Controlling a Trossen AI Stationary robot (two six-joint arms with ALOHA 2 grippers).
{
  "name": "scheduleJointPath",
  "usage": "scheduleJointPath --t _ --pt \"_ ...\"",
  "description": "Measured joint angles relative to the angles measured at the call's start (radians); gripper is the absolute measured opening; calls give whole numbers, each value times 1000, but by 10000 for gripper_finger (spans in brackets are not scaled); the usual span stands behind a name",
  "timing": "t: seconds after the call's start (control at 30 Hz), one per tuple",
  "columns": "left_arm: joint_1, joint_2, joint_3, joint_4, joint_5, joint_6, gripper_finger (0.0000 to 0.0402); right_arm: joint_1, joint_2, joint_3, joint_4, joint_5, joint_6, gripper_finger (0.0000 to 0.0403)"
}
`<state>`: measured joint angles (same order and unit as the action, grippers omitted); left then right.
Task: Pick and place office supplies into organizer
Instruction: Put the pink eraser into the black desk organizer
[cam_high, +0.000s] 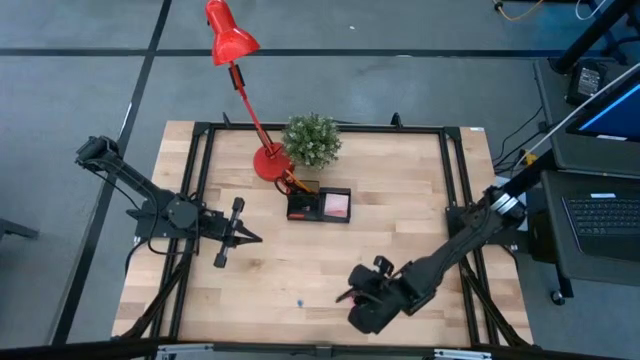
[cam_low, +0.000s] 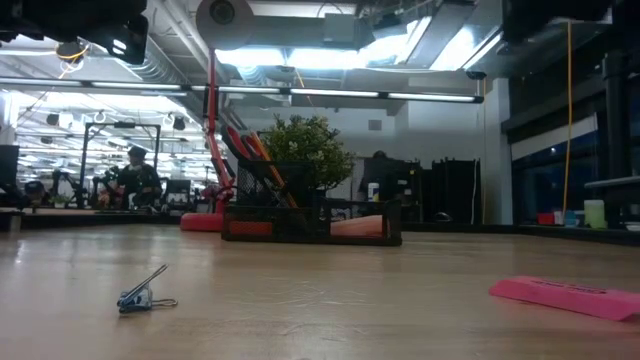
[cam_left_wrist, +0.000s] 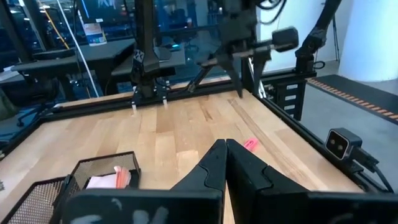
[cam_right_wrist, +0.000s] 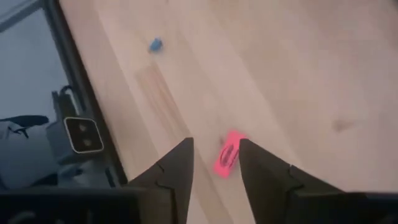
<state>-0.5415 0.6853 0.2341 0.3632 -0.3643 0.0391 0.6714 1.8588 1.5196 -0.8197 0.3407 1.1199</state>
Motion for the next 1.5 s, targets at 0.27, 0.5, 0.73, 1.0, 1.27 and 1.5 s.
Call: scheduleJointPath --t 0.27,0.5,0.73,1.0,1.27,1.5 --pt "0 0 0 0 0 0 2 -24 80 0 -18 -84 110 130" --pt "0 0 0 -10 -1 -9 1 -49 117 0 -8 -138 146 130" --pt "0 0 0 -28 -1 -19 2 -53 162 0 -6 -196 184 130" --pt "0 0 0 -31 -1 -19 3 -53 165 0 21 -192 181 130" --pt "0 0 0 -32 -1 -19 3 -52 165 0 87 -200 74 130" --pt "0 0 0 -51 -1 -18 2 -60 165 -1 85 -215 168 130"
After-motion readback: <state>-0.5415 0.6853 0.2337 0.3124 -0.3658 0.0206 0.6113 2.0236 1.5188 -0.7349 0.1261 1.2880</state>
